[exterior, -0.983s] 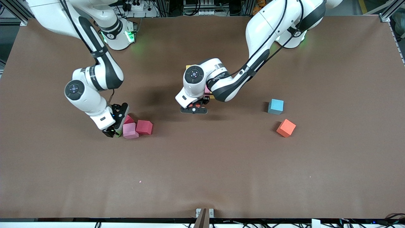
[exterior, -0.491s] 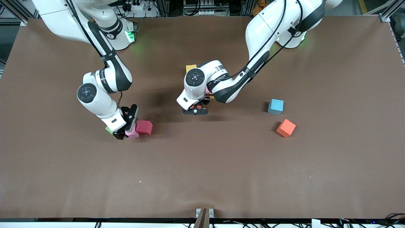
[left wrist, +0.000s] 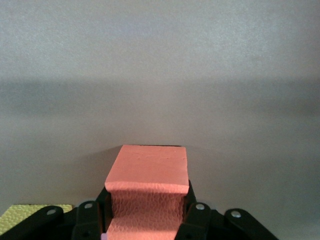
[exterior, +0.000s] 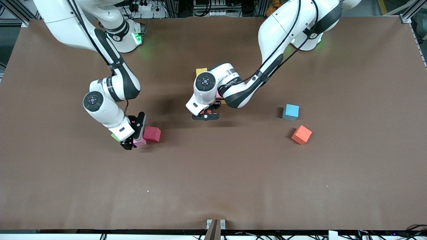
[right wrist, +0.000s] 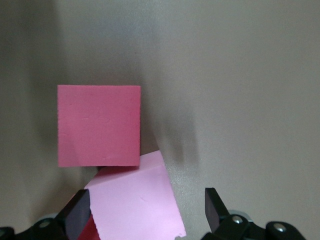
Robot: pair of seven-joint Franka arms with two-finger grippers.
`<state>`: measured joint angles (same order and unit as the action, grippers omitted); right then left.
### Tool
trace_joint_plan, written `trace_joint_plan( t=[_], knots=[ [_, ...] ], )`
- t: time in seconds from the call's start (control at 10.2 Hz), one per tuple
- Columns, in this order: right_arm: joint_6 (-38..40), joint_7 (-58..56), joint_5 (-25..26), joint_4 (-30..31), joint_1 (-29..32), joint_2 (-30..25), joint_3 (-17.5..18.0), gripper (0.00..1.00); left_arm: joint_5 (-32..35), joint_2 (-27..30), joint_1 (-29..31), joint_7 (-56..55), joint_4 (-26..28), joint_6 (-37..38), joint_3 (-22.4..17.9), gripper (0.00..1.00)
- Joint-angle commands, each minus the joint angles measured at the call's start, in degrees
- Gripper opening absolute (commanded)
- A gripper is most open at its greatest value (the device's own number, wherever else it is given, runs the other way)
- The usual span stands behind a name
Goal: Form number 2 with 11 blocks
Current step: 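Place the orange cube with the left gripper while the right gripper grasps pink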
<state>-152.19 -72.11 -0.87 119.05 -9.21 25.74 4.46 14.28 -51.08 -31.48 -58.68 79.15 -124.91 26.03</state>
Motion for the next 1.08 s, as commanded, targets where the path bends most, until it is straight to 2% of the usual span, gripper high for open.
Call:
trace_joint_plan(
  t=[0.0, 0.98],
  knots=[
    [-1.2, -1.3, -0.1, -0.7, 0.4, 1.5, 0.3, 1.0, -1.3, -1.1, -1.2, -0.9, -1.4, -0.1, -0.7, 0.38],
    [-1.1, -2.6, -0.1, -0.4, 1.3, 2.0, 0.4, 1.0, -0.7, -1.9, -2.5, -1.5, -0.8, -0.1, -1.3, 0.4]
  ],
)
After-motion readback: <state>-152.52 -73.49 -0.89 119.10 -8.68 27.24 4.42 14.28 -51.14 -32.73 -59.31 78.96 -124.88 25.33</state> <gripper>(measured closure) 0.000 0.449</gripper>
